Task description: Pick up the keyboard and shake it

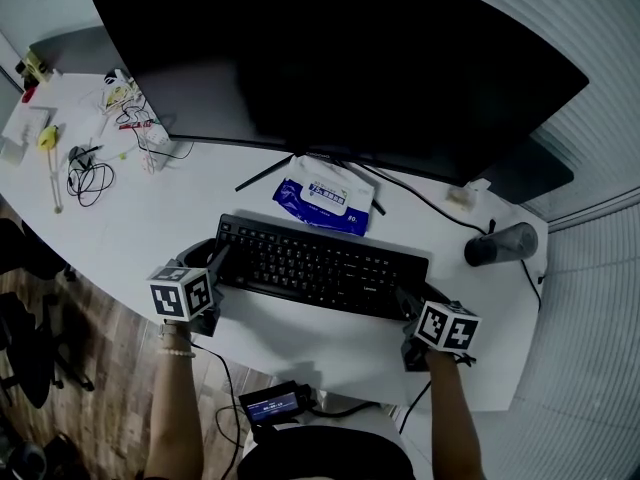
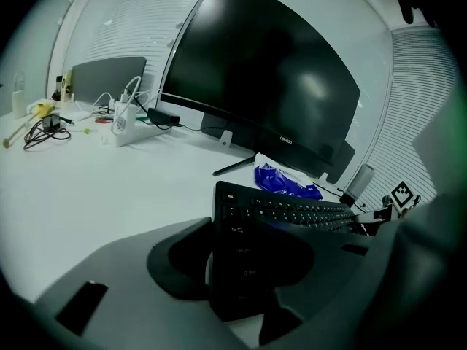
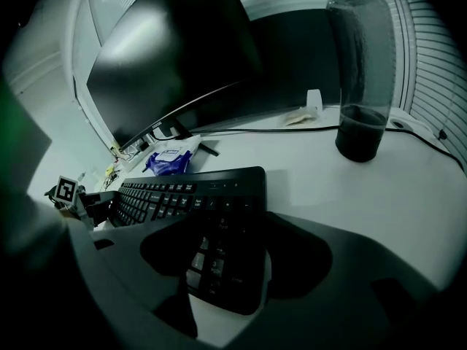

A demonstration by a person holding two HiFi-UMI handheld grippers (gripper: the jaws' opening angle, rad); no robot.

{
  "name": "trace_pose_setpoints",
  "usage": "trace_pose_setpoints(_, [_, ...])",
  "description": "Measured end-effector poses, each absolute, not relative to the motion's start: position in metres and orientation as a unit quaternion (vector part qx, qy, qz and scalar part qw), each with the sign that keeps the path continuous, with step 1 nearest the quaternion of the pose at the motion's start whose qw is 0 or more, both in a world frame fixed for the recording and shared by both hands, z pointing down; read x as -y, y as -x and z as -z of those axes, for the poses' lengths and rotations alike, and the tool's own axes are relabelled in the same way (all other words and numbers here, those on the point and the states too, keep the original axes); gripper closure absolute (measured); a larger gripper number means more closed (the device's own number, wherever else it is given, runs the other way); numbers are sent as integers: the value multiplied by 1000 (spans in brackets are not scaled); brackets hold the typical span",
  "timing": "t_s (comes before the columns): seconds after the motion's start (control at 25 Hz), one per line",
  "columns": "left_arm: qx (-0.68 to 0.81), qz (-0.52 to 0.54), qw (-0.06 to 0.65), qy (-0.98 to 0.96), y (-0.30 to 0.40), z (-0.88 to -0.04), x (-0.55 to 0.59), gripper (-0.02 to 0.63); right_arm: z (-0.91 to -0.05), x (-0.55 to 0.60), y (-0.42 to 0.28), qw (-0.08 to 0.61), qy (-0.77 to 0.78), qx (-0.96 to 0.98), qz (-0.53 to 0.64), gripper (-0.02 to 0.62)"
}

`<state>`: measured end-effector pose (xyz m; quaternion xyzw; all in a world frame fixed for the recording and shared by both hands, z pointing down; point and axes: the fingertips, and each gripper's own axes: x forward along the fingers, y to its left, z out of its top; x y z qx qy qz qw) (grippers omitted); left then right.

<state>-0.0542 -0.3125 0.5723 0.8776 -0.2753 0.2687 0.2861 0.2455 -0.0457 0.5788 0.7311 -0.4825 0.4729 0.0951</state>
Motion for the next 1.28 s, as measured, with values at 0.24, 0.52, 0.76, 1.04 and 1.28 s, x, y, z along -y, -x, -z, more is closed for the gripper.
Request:
trace_pose_setpoints(0.24, [310, -270, 266, -872, 58, -569, 315, 433, -577, 47, -245, 89, -735, 483, -467, 316])
trace_pose_setpoints(0.52, [384, -251, 219, -861, 81, -542, 310, 436, -554, 44, -251, 137, -767, 491, -388, 380])
trace_pose_setpoints(0.76, [402, -223, 143, -876, 85, -485, 275, 572, -490, 53, -235, 167, -765, 561, -270, 538])
trace_pose_setpoints(1.04, [405, -182, 71, -893, 70, -413, 218, 578, -421, 58, -195, 170, -722, 651, -160, 551])
trace_pose_setpoints(1.28, [405, -159, 29, -900, 63, -369, 168, 584, -374, 48, -168, 144, -700, 692, -102, 551])
